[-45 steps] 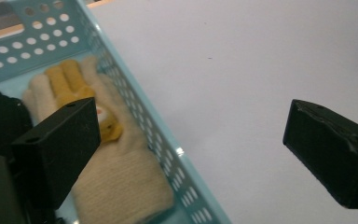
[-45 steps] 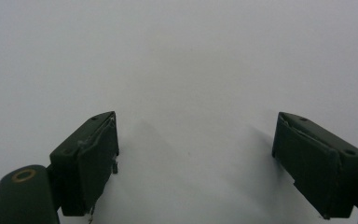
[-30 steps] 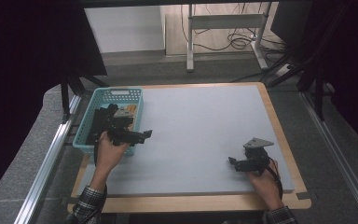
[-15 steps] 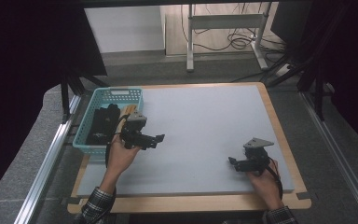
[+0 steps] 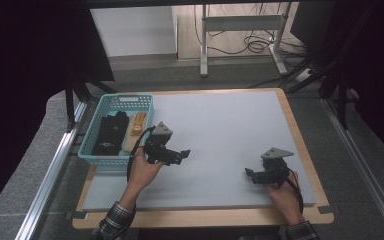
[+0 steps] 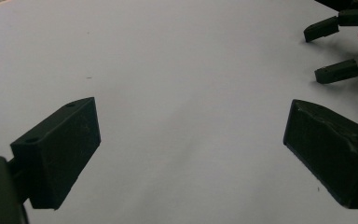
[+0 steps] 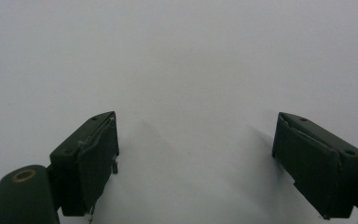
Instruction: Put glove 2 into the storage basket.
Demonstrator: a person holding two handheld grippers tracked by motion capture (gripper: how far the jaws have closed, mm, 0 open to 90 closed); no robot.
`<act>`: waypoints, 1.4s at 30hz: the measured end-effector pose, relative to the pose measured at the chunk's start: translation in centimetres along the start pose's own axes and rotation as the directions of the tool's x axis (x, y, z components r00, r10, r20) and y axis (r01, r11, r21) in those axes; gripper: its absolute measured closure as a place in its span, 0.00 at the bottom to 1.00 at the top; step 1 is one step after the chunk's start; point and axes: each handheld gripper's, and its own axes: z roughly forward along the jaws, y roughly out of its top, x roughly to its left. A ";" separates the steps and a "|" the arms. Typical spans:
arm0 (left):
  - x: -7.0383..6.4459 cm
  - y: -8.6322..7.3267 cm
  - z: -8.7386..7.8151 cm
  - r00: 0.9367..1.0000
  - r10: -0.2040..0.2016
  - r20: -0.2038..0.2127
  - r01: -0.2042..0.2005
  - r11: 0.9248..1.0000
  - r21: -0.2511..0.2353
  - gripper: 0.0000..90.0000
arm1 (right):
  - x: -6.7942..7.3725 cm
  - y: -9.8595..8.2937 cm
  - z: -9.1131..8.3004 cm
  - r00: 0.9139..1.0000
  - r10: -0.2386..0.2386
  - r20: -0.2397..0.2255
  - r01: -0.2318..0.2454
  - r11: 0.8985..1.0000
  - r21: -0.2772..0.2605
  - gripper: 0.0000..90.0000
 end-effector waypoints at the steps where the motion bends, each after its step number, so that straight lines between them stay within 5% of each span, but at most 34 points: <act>1: -0.2 0.1 0.3 1.000 0.007 0.005 -0.007 1.000 0.000 0.05 | 0.0 0.0 0.0 1.000 0.000 0.000 0.000 1.000 0.000 0.16; 12: -2.4 0.7 2.3 0.998 0.046 0.051 -0.046 0.999 -0.009 0.05 | 0.0 0.0 0.0 1.000 0.003 -0.003 -0.003 1.000 0.001 0.16; 24: -3.4 -0.6 4.1 0.992 0.076 0.102 -0.078 0.997 0.015 0.01 | 0.0 0.0 0.0 1.000 0.003 -0.004 -0.003 1.000 0.000 0.16; 42: -4.3 -3.4 5.8 0.990 0.106 0.092 -0.112 0.991 0.068 0.00 | 0.0 0.0 0.0 1.000 0.004 -0.004 -0.004 1.000 0.001 0.16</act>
